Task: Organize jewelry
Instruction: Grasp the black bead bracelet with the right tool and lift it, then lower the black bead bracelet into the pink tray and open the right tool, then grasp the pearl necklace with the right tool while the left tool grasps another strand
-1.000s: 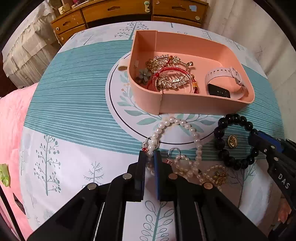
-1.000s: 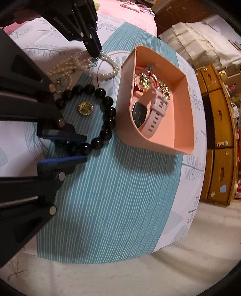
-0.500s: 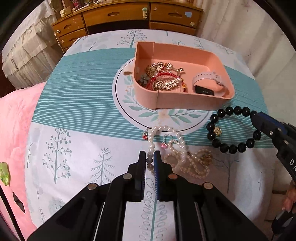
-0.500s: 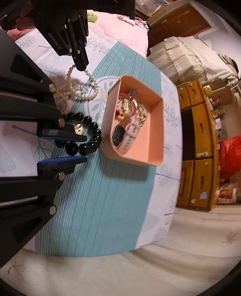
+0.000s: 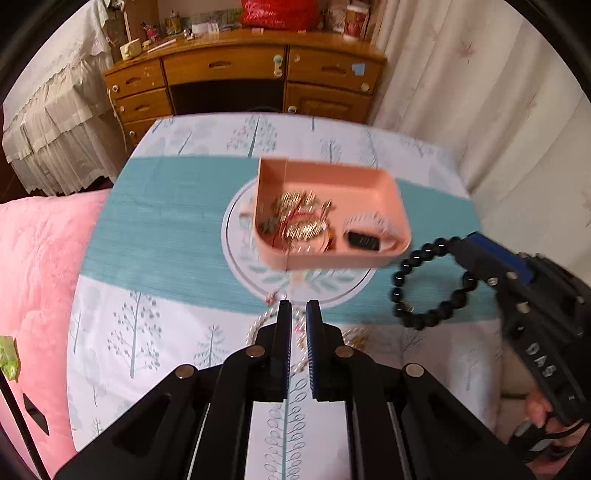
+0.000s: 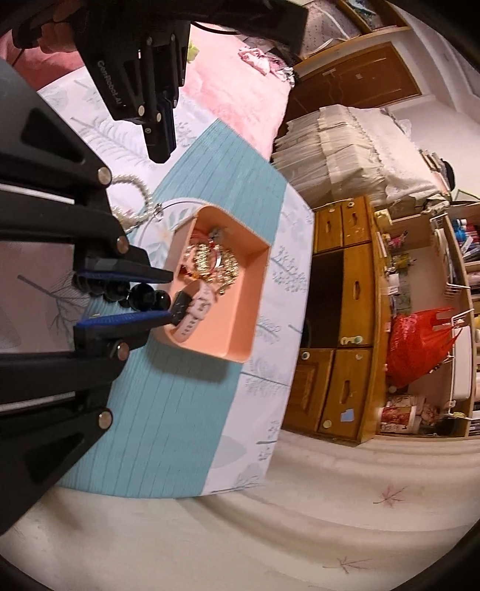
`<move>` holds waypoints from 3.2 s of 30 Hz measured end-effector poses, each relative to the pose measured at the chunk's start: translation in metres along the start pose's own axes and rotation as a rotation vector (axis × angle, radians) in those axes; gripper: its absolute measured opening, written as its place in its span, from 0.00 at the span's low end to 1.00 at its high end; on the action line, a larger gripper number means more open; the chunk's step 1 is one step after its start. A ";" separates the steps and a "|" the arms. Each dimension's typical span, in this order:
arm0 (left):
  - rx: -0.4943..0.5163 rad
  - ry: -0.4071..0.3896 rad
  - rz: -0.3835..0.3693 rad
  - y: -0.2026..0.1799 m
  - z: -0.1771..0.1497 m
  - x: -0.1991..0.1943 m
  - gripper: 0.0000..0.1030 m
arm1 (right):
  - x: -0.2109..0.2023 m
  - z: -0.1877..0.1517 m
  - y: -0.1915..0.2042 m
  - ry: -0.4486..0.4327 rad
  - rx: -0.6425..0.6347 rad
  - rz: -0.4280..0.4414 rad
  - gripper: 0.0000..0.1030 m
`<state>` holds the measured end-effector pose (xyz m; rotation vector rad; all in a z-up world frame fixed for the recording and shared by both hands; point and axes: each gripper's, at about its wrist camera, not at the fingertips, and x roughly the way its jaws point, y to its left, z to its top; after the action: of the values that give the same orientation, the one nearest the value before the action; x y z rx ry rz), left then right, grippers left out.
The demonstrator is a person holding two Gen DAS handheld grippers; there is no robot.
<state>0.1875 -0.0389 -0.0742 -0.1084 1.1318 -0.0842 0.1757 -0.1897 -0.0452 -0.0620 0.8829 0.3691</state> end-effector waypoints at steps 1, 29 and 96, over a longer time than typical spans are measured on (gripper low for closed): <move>0.002 -0.002 -0.005 0.000 0.005 -0.004 0.05 | -0.002 0.004 0.001 -0.012 -0.005 0.000 0.15; -0.052 0.123 0.225 0.050 -0.003 0.009 0.86 | 0.051 0.041 0.031 -0.139 -0.108 -0.077 0.64; 0.754 0.151 -0.306 0.011 -0.034 0.113 0.48 | 0.095 -0.090 0.086 0.228 -0.357 0.109 0.09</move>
<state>0.2046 -0.0430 -0.1917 0.4047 1.1609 -0.7924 0.1341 -0.1003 -0.1665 -0.3922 1.0394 0.6283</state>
